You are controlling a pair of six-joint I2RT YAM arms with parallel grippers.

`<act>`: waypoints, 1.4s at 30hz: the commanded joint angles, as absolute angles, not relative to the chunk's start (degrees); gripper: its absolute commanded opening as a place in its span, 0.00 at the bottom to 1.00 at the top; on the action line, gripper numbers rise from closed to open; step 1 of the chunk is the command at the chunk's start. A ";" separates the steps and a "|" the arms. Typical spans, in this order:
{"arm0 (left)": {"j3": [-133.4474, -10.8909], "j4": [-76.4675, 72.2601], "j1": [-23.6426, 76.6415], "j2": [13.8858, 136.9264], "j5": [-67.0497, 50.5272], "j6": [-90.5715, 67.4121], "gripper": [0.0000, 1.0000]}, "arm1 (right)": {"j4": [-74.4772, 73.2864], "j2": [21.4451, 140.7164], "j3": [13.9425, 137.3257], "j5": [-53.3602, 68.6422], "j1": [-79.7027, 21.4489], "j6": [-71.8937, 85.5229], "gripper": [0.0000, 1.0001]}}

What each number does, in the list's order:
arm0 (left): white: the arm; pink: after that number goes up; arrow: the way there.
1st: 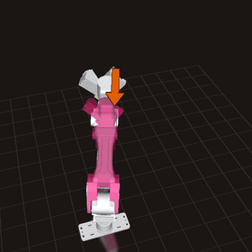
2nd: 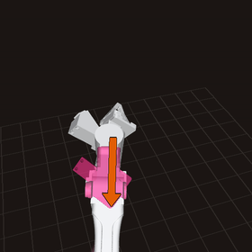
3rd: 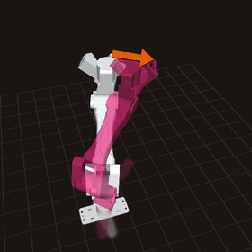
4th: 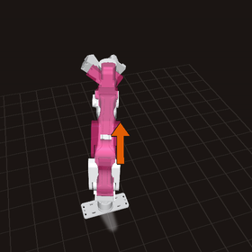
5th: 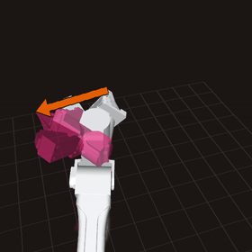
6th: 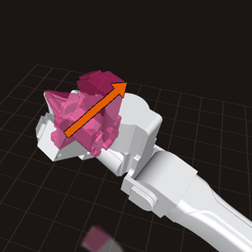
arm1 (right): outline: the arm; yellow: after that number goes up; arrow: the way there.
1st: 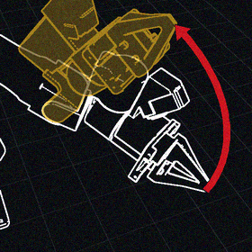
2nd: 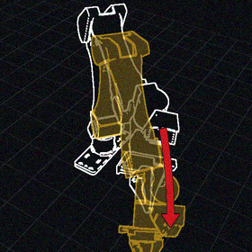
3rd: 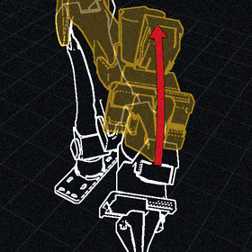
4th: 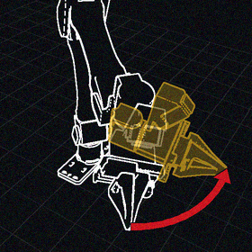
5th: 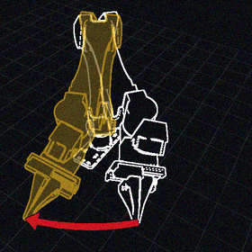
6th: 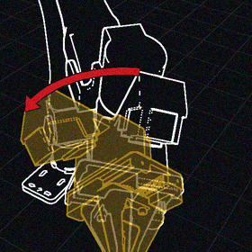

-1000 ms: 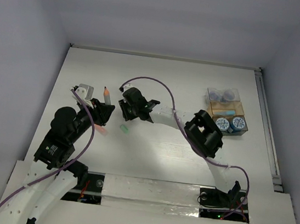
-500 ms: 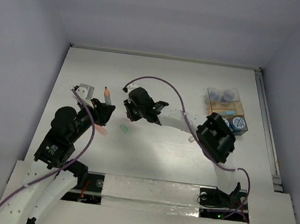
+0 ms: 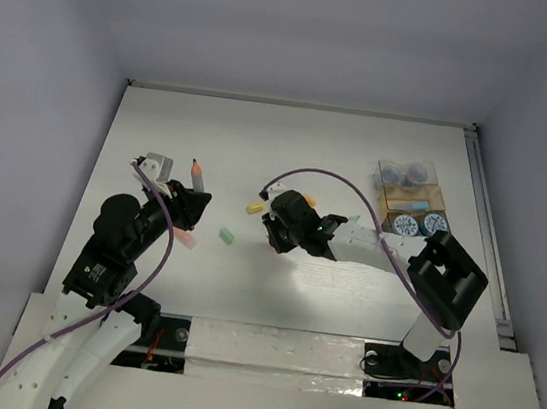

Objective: Sort the stationery into containers
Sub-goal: Place the pen cap at the center of the board.

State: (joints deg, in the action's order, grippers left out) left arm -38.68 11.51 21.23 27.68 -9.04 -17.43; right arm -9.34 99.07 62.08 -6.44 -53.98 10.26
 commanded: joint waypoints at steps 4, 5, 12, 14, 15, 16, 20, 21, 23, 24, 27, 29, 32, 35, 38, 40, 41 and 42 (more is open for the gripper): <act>-39.55 8.97 20.92 28.30 -9.93 -17.58 0.00 | -9.05 99.84 61.35 -7.56 -53.88 7.39 0.09; -39.55 8.96 20.92 28.30 -9.84 -17.67 0.00 | -9.23 100.10 61.43 -7.65 -53.88 7.12 0.10; -39.55 8.96 20.92 28.56 -9.84 -17.58 0.00 | -9.67 100.81 61.17 -10.46 -53.88 6.07 0.37; -39.55 9.05 20.92 28.65 -9.84 -17.67 0.00 | -9.67 100.55 60.91 -10.55 -53.88 5.80 0.41; -39.55 8.97 20.92 28.65 -9.84 -17.58 0.00 | -9.67 100.46 60.82 -10.55 -53.88 5.80 0.44; -39.55 8.96 20.92 28.65 -9.84 -17.58 0.00 | -9.67 100.46 60.65 -10.63 -53.88 5.63 0.46; -39.55 9.05 20.92 28.65 -9.93 -17.67 0.00 | -10.11 99.41 60.29 -11.25 -53.88 5.54 0.52; -39.55 9.05 20.92 28.65 -9.84 -17.58 0.00 | -10.46 99.06 60.21 -11.25 -53.88 5.54 0.53; -39.55 9.05 20.92 28.65 -9.93 -17.58 0.00 | -11.25 97.92 60.29 -11.51 -53.88 6.32 0.57; -39.55 9.05 20.92 28.57 -10.02 -17.58 0.00 | -11.60 96.08 60.21 -11.51 -53.88 6.76 0.62; -39.46 8.96 20.92 28.56 -9.93 -17.58 0.00 | -13.18 93.00 59.68 -9.33 -53.88 9.40 0.69; -39.46 8.96 20.92 28.56 -10.02 -17.58 0.00 | -13.97 90.36 59.24 -6.87 -53.88 12.47 0.74; -39.55 8.96 20.40 28.48 -10.02 -17.58 0.00 | -13.89 87.81 57.57 -1.51 -54.40 17.39 0.69; -39.55 8.96 20.39 28.48 -10.02 -17.58 0.00 | -9.33 86.49 54.41 7.80 -54.40 21.00 0.60; -39.55 9.05 20.39 28.48 -10.02 -17.58 0.00 | -6.86 88.75 53.44 11.69 -54.40 22.76 0.60; -39.55 9.05 20.39 28.48 -9.93 -17.58 0.00 | -6.59 90.34 53.87 11.25 -54.40 23.03 0.63; -39.46 9.05 20.39 28.39 -10.02 -17.67 0.00 | -6.33 90.96 53.96 11.08 -54.40 23.11 0.65; -39.46 9.05 20.39 28.48 -9.93 -17.58 0.00 | -5.89 92.10 54.05 10.99 -54.40 23.12 0.68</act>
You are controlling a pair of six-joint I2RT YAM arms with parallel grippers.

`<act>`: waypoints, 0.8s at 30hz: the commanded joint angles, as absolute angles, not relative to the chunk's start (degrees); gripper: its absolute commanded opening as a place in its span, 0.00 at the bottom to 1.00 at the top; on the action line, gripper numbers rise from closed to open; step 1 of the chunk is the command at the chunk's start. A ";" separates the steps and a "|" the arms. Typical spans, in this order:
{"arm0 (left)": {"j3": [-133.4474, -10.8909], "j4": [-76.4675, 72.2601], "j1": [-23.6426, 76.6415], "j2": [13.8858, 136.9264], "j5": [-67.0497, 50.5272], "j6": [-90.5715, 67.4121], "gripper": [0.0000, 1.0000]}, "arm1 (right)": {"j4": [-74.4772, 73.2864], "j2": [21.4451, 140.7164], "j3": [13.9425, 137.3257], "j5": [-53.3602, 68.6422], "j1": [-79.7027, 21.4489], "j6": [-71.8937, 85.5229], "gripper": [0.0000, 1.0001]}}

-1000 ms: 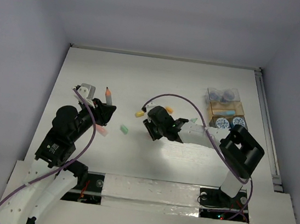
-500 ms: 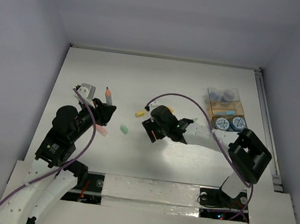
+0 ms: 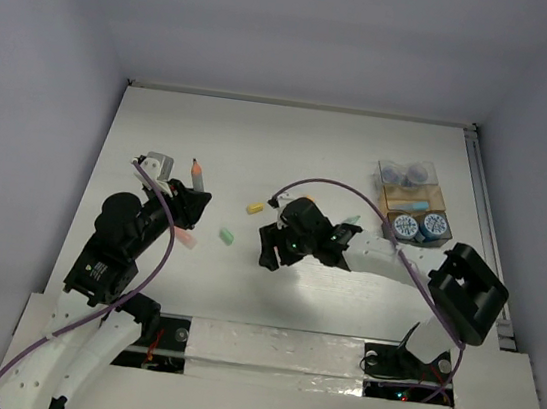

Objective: Sort the stationery into containers
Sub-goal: Close the pen cap on the pen.

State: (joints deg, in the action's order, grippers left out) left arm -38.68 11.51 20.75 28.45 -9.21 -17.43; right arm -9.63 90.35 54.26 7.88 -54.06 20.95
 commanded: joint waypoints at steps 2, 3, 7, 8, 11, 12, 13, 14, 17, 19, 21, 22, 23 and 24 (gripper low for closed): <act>-39.46 8.97 20.39 28.48 -9.93 -17.67 0.00 | -4.58 93.25 54.58 11.07 -54.40 23.29 0.69; -39.46 9.05 20.39 28.48 -9.93 -17.58 0.00 | -4.22 94.56 54.93 11.25 -54.40 23.38 0.72; -39.38 9.05 20.39 28.56 -10.11 -17.58 0.00 | -3.52 98.25 56.42 10.37 -54.40 24.25 0.75; -39.38 8.97 20.39 28.48 -10.02 -17.67 0.00 | -3.69 98.87 56.69 9.85 -54.40 24.34 0.75; -39.38 9.05 20.39 28.48 -10.02 -17.58 0.00 | -4.22 100.02 56.78 7.39 -54.40 24.87 0.75; -39.38 9.05 20.39 28.48 -10.02 -17.67 0.00 | -4.39 100.19 56.60 5.64 -54.40 24.96 0.75; -39.38 9.05 20.39 28.48 -10.02 -17.58 0.00 | -4.57 100.28 56.43 5.10 -54.40 25.13 0.75; -39.38 9.05 20.39 28.65 -10.11 -17.58 0.00 | -4.40 100.54 56.25 4.75 -54.40 25.14 0.75; -39.38 9.05 20.39 28.56 -10.19 -17.58 0.00 | -3.96 101.16 55.81 3.69 -54.40 25.40 0.75; -39.38 9.05 20.39 28.56 -10.02 -17.58 0.00 | -5.44 101.69 56.33 1.68 -54.40 25.49 0.75; -39.38 9.05 20.39 28.48 -10.02 -17.58 0.00 | -6.94 101.69 56.78 0.36 -54.40 25.31 0.75; -39.38 9.05 20.39 28.56 -10.02 -17.58 0.00 | -7.64 101.52 56.86 -0.87 -54.40 25.23 0.76; -39.38 8.97 20.39 28.56 -10.02 -17.58 0.00 | -8.08 101.34 56.87 -1.66 -54.40 25.22 0.76; -39.38 8.96 20.39 28.56 -10.02 -17.58 0.00 | -8.52 101.16 56.95 -2.19 -54.40 25.14 0.76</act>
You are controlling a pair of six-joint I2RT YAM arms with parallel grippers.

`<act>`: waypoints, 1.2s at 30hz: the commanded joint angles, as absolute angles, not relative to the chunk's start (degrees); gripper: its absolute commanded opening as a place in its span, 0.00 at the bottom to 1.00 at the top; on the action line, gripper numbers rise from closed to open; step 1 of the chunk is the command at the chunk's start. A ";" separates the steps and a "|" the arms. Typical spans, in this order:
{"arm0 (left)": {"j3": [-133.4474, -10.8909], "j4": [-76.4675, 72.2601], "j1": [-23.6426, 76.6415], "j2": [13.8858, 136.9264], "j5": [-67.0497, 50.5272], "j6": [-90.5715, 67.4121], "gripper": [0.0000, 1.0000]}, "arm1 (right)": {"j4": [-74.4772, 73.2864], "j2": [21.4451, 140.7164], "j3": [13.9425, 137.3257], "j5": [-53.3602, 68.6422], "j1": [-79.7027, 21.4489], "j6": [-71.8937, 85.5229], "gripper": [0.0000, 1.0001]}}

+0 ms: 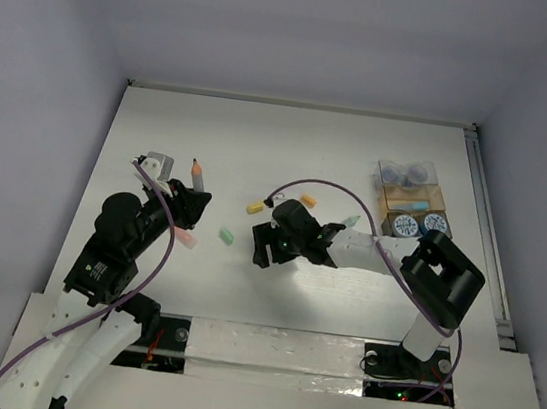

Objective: Sort the stationery into containers
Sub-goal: Close the pen cap on the pen.

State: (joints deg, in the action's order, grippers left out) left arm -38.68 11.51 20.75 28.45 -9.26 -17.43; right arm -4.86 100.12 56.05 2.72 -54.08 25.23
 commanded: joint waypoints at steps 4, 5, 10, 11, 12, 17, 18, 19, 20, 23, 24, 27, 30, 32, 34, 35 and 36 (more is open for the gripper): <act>-39.38 8.96 20.39 28.48 -10.02 -17.58 0.00 | -10.72 100.02 56.95 -3.60 -53.88 25.14 0.76; -39.38 8.96 20.39 28.48 -10.02 -17.58 0.00 | -10.90 99.50 56.78 -3.69 -53.88 25.22 0.76; -39.29 8.96 20.39 28.48 -10.11 -17.58 0.00 | -11.69 99.05 56.34 -4.75 -53.35 25.22 0.77; -39.29 8.96 20.39 28.48 -10.19 -17.67 0.00 | -11.52 99.05 56.16 -4.83 -53.35 25.31 0.77; -39.29 8.88 20.39 28.48 -10.28 -17.58 0.00 | -11.25 99.23 56.16 -4.92 -52.74 25.31 0.78; -39.29 8.88 20.39 28.56 -10.28 -17.75 0.00 | -9.76 100.19 56.25 -4.75 -50.98 25.23 0.79; -39.29 8.96 20.39 28.56 -10.28 -17.67 0.00 | -9.67 100.37 56.60 -4.92 -50.98 25.14 0.79; -39.29 8.96 20.39 28.74 -10.37 -17.67 0.00 | -10.19 101.15 57.04 -5.53 -50.98 25.05 0.80; -39.29 8.88 20.39 28.65 -10.37 -17.67 0.00 | -10.63 101.60 58.26 -6.06 -50.98 24.61 0.80; -39.29 8.88 20.39 28.74 -10.37 -17.58 0.00 | -11.78 103.36 59.85 -6.33 -50.98 23.82 0.80; -39.29 8.96 20.39 28.74 -10.37 -17.67 0.00 | -11.95 103.62 60.55 -6.33 -50.98 23.73 0.80; -39.29 8.88 20.39 28.74 -10.46 -17.58 0.00 | -13.27 104.85 61.78 -7.03 -50.98 23.29 0.79; -39.37 8.79 20.39 28.74 -10.46 -17.58 0.00 | -15.11 105.47 62.58 -8.17 -50.98 23.12 0.73; -39.38 8.79 20.39 28.74 -10.55 -17.67 0.00 | -16.26 105.73 63.02 -9.05 -50.98 22.94 0.72; -39.38 8.79 20.39 28.83 -10.55 -17.67 0.00 | -17.31 106.17 63.45 -10.19 -50.98 22.59 0.72; -39.38 8.79 20.39 28.83 -10.55 -17.58 0.00 | -17.75 106.35 63.81 -10.54 -50.98 22.24 0.72; -39.38 8.79 20.39 28.83 -10.55 -17.58 0.00 | -18.19 106.61 64.07 -10.89 -50.98 21.98 0.72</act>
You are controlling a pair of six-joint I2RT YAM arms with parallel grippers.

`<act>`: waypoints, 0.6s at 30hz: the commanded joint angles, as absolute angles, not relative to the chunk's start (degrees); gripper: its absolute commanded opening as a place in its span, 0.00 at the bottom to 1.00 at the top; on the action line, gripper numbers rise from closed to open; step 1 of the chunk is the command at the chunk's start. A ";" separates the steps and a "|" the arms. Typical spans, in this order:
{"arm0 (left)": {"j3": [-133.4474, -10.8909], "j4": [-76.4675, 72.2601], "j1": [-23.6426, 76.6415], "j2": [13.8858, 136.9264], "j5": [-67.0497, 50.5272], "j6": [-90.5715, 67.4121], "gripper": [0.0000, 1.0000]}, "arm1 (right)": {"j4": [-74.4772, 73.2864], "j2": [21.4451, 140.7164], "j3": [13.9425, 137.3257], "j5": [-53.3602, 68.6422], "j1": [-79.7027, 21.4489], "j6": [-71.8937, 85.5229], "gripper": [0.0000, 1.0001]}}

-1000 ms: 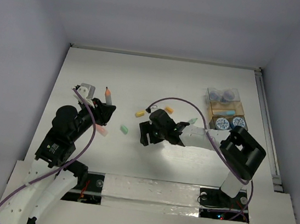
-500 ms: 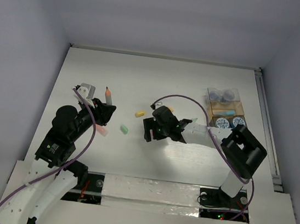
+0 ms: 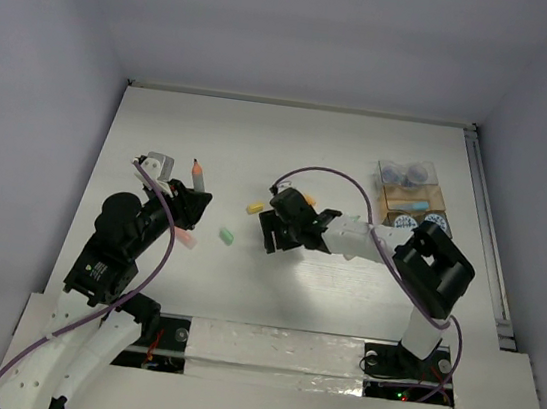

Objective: Sort the stationery into containers
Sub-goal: Close the pen cap on the pen.

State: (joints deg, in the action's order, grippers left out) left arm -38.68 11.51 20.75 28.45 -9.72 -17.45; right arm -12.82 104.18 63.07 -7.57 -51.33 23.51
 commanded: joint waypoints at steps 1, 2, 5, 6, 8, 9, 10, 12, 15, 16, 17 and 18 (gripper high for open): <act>-39.38 8.79 20.39 28.83 -10.55 -17.58 0.00 | -19.15 107.13 64.51 -11.25 -50.98 21.71 0.72; -39.38 8.70 20.39 28.83 -10.63 -17.58 0.00 | -19.68 107.31 65.38 -12.21 -50.98 21.10 0.72; -39.38 8.79 20.39 28.92 -10.63 -17.67 0.00 | -21.97 108.28 66.70 -14.06 -50.98 20.13 0.71; -39.38 8.79 20.39 28.92 -10.63 -17.67 0.00 | -22.41 108.63 67.49 -14.50 -50.98 19.95 0.70; -39.38 8.70 20.39 28.83 -10.64 -17.58 0.00 | -23.55 109.51 68.29 -15.12 -50.98 19.34 0.67; -39.38 8.70 20.39 28.83 -10.63 -17.58 0.00 | -23.73 109.77 68.81 -15.12 -50.98 19.25 0.66; -39.38 8.79 20.39 28.83 -10.63 -17.58 0.00 | -24.08 110.12 69.08 -14.94 -50.98 19.16 0.62; -39.38 8.70 20.39 28.83 -10.63 -17.58 0.00 | -24.52 111.00 69.61 -15.20 -50.98 19.16 0.61; -39.37 8.70 20.39 29.00 -10.81 -17.58 0.00 | -25.05 111.97 70.66 -15.29 -50.98 18.99 0.54; -39.29 8.70 20.39 28.92 -10.81 -17.58 0.00 | -25.22 112.15 70.93 -15.21 -50.98 18.98 0.52; -39.29 8.70 20.39 28.83 -10.81 -17.58 0.00 | -25.40 112.24 71.01 -15.21 -50.98 18.98 0.50; -39.29 8.70 20.39 28.83 -10.90 -17.58 0.00 | -25.49 112.41 71.19 -15.12 -50.98 18.98 0.49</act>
